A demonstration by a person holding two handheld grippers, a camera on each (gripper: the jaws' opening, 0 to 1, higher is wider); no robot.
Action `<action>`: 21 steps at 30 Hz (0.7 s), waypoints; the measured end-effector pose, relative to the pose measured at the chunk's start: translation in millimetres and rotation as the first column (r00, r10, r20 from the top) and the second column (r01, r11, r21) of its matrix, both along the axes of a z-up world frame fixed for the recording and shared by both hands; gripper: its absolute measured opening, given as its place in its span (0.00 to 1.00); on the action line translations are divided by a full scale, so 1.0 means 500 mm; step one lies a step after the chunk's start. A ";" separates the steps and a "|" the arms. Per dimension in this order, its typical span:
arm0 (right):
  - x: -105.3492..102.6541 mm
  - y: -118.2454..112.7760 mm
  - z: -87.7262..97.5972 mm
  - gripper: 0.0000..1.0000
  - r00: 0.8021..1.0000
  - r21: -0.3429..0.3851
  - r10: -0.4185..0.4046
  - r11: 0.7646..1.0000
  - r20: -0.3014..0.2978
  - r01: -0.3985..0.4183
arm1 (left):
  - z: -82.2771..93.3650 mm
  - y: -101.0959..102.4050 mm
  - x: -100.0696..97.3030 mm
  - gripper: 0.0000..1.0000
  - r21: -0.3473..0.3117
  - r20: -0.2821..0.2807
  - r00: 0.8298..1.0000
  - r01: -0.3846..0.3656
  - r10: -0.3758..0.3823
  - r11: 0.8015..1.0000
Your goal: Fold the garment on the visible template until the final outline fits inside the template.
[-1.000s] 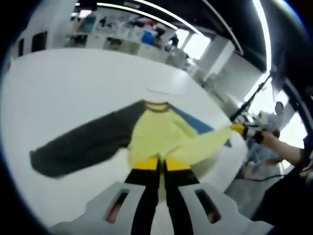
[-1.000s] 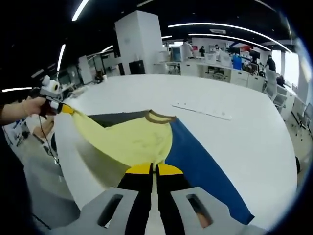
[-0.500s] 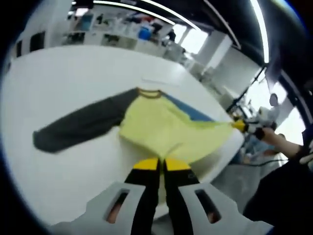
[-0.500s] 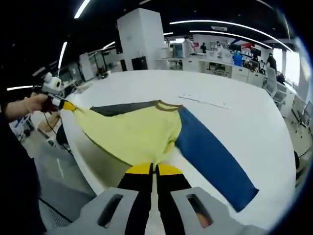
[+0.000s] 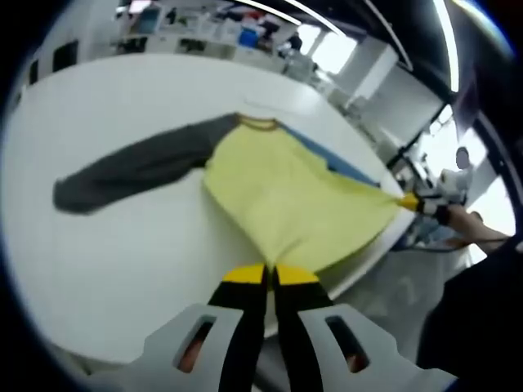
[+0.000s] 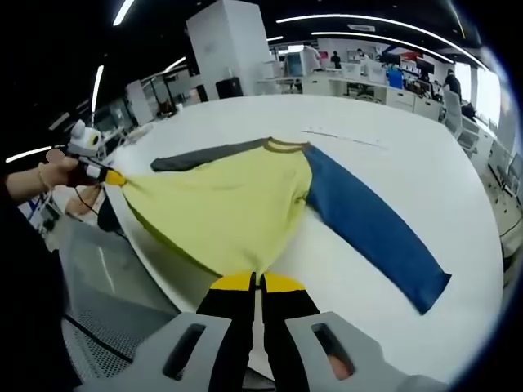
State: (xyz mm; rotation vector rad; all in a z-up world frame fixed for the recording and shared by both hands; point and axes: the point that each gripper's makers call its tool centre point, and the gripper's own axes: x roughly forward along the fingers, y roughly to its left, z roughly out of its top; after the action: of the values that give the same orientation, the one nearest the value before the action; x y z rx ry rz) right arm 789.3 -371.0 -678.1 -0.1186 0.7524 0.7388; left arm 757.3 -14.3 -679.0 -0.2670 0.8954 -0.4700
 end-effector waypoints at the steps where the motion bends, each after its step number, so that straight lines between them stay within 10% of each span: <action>1: -0.004 0.000 -0.001 0.03 1.000 0.003 -0.002 1.000 -0.005 0.002 | -0.003 0.001 -0.004 0.00 0.001 -0.004 1.000 -0.001 0.001 1.000; 21: -0.061 0.001 -0.067 0.03 0.996 -0.020 0.001 1.000 -0.087 -0.002 | -0.067 0.005 -0.047 0.00 0.044 -0.074 0.997 0.037 -0.034 0.998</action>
State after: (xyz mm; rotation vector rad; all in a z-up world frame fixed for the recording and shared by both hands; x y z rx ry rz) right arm 758.7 -370.4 -711.4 -0.1055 0.8429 0.7417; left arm 733.8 -11.7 -712.4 -0.2280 0.9823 -0.4742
